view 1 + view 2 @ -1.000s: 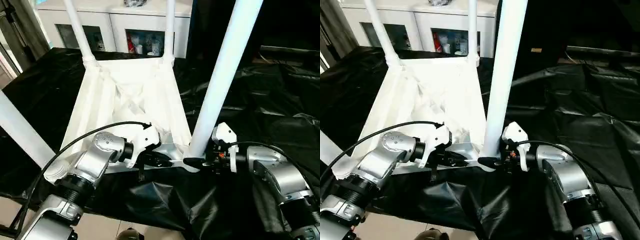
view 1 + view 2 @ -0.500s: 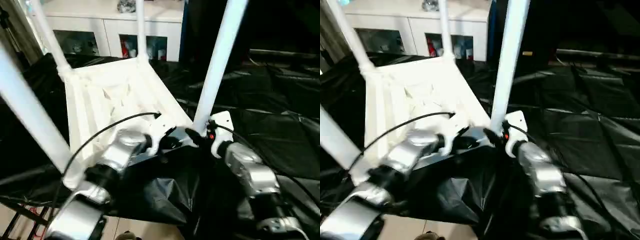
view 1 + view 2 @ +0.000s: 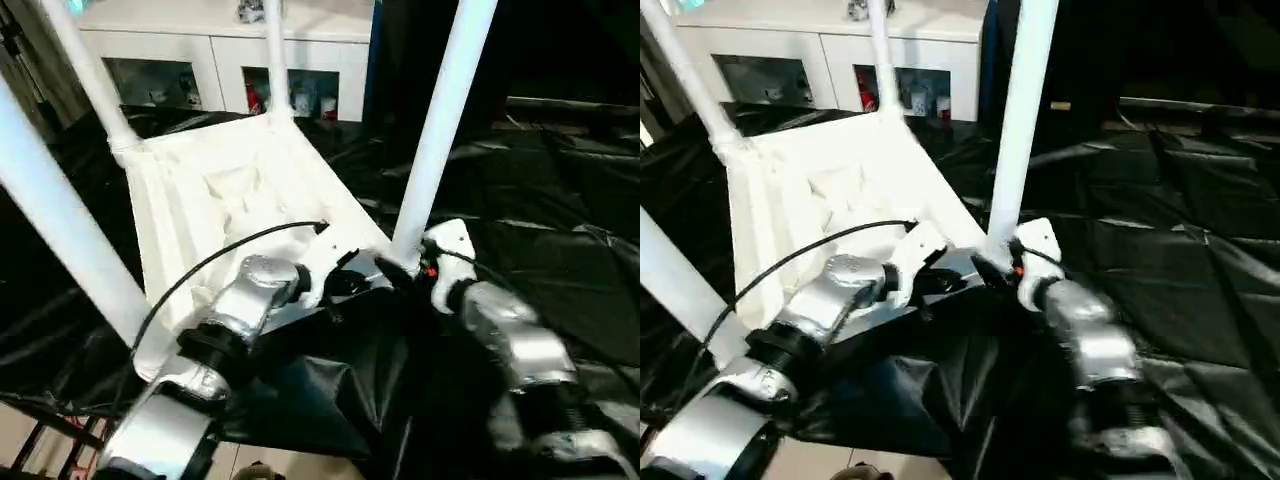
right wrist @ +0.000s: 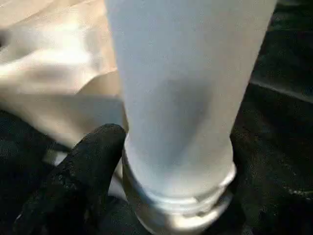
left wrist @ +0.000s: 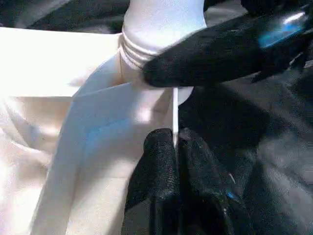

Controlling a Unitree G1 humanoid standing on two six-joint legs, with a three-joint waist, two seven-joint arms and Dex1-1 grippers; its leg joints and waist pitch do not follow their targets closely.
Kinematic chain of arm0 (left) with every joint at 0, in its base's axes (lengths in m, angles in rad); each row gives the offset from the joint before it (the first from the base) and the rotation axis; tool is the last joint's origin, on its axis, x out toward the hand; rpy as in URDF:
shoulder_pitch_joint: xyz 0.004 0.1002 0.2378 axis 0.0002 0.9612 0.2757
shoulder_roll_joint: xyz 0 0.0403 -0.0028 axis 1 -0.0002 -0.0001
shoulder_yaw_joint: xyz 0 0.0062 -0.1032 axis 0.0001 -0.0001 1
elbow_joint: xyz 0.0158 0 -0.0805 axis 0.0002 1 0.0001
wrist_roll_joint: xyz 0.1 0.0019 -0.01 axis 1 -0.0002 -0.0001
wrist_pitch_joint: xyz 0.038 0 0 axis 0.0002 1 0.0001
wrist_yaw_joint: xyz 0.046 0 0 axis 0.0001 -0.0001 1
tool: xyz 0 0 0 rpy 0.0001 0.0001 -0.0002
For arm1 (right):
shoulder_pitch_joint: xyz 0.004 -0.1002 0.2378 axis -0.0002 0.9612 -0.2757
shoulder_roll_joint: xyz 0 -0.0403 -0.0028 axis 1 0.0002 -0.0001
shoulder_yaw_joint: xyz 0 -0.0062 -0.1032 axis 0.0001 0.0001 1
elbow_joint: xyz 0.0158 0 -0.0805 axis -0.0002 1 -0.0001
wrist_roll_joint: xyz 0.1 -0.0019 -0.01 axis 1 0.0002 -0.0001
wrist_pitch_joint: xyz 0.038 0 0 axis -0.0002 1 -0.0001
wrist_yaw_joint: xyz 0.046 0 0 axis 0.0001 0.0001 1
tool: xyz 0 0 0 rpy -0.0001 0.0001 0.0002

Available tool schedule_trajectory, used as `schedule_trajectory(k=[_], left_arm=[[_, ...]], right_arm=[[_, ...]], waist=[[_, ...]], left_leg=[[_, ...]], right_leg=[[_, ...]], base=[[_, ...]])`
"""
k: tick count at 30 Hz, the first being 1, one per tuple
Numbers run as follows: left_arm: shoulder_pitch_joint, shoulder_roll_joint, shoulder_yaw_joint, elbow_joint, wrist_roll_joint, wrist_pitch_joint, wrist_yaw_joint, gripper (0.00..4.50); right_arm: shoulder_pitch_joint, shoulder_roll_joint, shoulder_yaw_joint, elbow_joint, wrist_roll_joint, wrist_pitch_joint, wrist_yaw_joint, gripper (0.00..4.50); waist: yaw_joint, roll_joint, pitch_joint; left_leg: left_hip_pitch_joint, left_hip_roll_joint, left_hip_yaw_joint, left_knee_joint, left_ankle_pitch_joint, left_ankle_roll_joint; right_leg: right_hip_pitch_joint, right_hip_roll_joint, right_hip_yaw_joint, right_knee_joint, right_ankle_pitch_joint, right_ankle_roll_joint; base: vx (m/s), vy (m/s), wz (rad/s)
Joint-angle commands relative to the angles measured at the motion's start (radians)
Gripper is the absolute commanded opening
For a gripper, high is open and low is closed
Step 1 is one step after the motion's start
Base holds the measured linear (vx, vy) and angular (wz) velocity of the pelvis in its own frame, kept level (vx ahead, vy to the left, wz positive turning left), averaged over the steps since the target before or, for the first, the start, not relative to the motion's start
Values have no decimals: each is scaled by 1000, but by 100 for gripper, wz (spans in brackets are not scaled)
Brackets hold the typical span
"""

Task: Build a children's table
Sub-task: Rotate leg to tighten

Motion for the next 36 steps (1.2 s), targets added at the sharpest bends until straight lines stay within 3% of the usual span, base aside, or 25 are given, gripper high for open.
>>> schedule_trajectory(k=[1,5,9,15,17,22,23,31,34,35,36], left_arm=[[5,-22,-33,-73,-61,-68,-113,0],[40,26,-47,-133,-81,-64,-198,0],[79,77,-57,-191,-105,-67,-289,0],[110,113,-59,-240,-115,-49,-351,0],[115,122,-61,-246,-114,-49,-358,0],[126,141,-60,-266,-115,-43,-371,0],[127,142,-59,-269,-113,-40,-373,0],[111,119,-47,-242,-92,-22,-297,0],[67,66,-20,-174,-69,-15,-181,0],[60,58,-17,-163,-65,-14,-163,0],[50,46,-12,-147,-60,-12,-137,0]], right_arm=[[6,-7,88,-50,31,4,132,352],[24,-85,95,-94,54,4,253,352],[43,-164,105,-131,72,7,380,352],[44,-198,122,-145,76,40,431,352],[46,-201,127,-147,77,40,437,337],[48,-201,130,-159,92,58,455,309],[48,-201,133,-161,92,61,458,286],[60,-146,117,-152,98,69,398,271],[42,-52,81,-65,50,35,206,271],[38,-39,75,-51,43,32,175,271],[32,-19,64,-30,40,32,131,271]], waist=[[3,-18,-58],[15,-14,-61],[23,-15,-60],[21,-18,-57],[22,-19,-58],[24,-20,-62],[24,-21,-62],[22,-21,-60],[14,-21,-56],[6,-23,-54],[2,-24,-55]], left_leg=[[7,53,-18,-66,-169,70],[5,57,-15,-57,-120,98],[5,61,-14,-58,-135,105],[6,60,-14,-62,-168,82],[6,59,-14,-61,-158,78],[5,58,-13,-56,-118,94],[3,57,-13,-55,-112,97],[4,57,-13,-57,-130,87],[4,54,-14,-61,-155,66],[3,51,-17,-67,-185,35],[5,51,-17,-68,-190,29]], right_leg=[[50,-76,39,-72,-74,-209],[42,-73,37,-61,-11,-242],[40,-73,35,-60,-33,-242],[37,-76,37,-69,-130,-233],[37,-76,37,-67,-122,-231],[37,-73,36,-60,-63,-238],[38,-73,36,-59,-55,-240],[36,-75,36,-63,-99,-234],[33,-75,36,-70,-147,-228],[37,-77,35,-74,-204,-214],[37,-77,35,-75,-212,-209]], base=[[0,0,0],[0,0,0],[0,0,0],[0,0,0],[0,0,0],[0,0,0],[0,0,0],[0,0,0],[0,0,0],[0,0,0],[0,0,0]])
